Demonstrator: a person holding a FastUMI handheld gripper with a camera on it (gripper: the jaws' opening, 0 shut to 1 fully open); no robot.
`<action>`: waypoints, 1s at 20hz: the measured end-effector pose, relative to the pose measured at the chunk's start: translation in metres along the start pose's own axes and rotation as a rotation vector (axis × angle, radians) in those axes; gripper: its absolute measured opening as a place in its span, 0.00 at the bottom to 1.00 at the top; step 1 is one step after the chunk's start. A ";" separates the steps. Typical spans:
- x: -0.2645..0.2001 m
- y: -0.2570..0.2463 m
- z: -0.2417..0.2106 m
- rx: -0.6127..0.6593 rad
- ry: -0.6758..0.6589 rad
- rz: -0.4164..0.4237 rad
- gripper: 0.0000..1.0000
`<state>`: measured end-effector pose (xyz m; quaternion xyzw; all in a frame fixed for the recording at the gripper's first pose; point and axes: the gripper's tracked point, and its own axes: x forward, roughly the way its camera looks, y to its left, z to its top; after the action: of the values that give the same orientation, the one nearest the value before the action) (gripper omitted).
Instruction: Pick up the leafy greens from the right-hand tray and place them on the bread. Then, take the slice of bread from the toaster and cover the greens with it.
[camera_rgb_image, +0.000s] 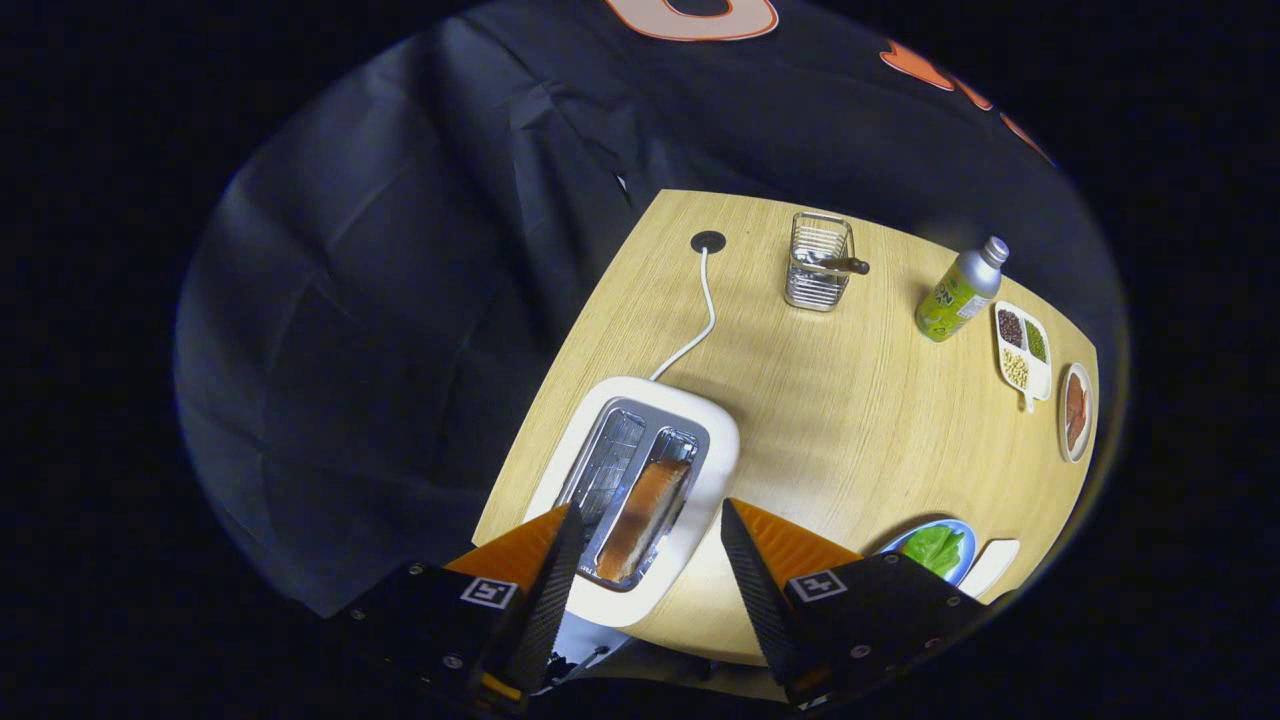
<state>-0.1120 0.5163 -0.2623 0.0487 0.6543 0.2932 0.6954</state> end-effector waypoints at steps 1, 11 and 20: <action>0.005 -0.001 0.000 0.000 0.006 -0.007 0.81; 0.025 -0.002 -0.014 0.010 0.077 -0.003 0.33; 0.003 0.004 -0.025 0.096 0.076 0.142 0.11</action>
<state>-0.1370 0.5134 -0.2662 0.1168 0.6885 0.3118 0.6443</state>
